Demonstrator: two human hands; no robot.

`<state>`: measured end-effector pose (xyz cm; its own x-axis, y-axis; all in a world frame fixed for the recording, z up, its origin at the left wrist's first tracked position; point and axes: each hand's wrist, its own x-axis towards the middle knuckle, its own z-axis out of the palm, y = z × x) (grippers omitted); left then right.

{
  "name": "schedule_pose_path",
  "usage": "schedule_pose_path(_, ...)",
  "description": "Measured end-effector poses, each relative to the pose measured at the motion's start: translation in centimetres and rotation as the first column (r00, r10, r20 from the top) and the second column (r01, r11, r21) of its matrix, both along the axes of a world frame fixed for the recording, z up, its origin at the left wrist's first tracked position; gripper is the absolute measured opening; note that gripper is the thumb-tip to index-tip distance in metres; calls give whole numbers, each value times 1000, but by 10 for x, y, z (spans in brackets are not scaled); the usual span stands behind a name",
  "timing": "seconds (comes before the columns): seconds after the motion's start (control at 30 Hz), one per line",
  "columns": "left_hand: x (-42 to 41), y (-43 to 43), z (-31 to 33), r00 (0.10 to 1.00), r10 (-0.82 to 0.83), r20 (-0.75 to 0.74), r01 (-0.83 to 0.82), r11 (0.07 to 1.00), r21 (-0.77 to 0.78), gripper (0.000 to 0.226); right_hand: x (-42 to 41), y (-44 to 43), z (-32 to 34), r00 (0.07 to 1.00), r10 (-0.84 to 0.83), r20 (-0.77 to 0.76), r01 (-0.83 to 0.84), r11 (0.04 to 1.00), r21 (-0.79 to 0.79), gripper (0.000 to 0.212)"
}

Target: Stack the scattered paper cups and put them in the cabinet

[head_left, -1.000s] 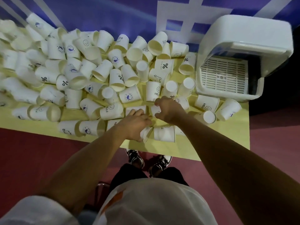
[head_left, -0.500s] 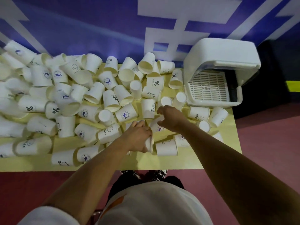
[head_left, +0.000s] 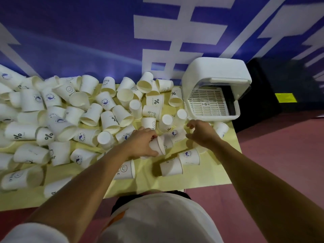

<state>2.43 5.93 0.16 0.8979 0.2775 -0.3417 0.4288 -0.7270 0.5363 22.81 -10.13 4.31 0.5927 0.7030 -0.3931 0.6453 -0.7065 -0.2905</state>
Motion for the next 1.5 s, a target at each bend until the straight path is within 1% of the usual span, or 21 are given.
schedule_pose_path(0.1, 17, -3, 9, 996, 81, 30, -80, 996, -46, 69, 11, -8, 1, 1000, -5, 8, 5, 999, 42, 42)
schedule_pose_path(0.2, 37, -12, 15, 983, 178, 40, -171, 974, -148, 64, 25, -22, 0, 1000, -23, 0, 22, 998, 64, 42)
schedule_pose_path(0.33, 65, -27, 23, 967, 251, 29, -236, 938, -252, 57, 50, -51, -4, 996, -81, -23, 82, 994, 66, 44)
schedule_pose_path(0.47, 95, -46, 23, 962, 273, 16, -259, 928, -267, 65, 76, -87, -14, 990, -130, -56, 130, 991, 10, 48)
schedule_pose_path(0.53, 109, -58, 23, 960, 278, 18, -261, 920, -293, 68, 85, -104, -21, 981, -175, -82, 174, 985, -16, 54)
schedule_pose_path(0.67, 132, -76, 22, 964, 266, 26, -246, 923, -295, 75, 94, -133, -39, 948, -270, -169, 251, 960, -128, 81)
schedule_pose_path(0.73, 139, -83, 19, 963, 269, 28, -249, 922, -297, 75, 91, -143, -51, 934, -289, -212, 246, 947, -207, 88)
schedule_pose_path(0.8, 145, -88, 17, 960, 279, 28, -258, 917, -304, 75, 85, -150, -62, 932, -284, -225, 227, 942, -246, 91)
schedule_pose_path(0.97, 151, -94, 10, 955, 294, 31, -270, 911, -313, 75, 72, -153, -81, 932, -249, -264, 186, 953, -240, 83)
schedule_pose_path(1.17, 155, -94, 10, 954, 298, 31, -273, 906, -324, 73, 56, -152, -88, 930, -209, -303, 136, 960, -245, 63)
schedule_pose_path(1.33, 161, -85, 17, 953, 297, 52, -262, 901, -345, 67, 81, -152, -67, 908, -270, -319, 199, 951, -238, 60)
schedule_pose_path(1.5, 174, -73, 32, 949, 301, 89, -255, 905, -341, 74, 120, -141, -28, 902, -347, -256, 329, 938, -108, 62)
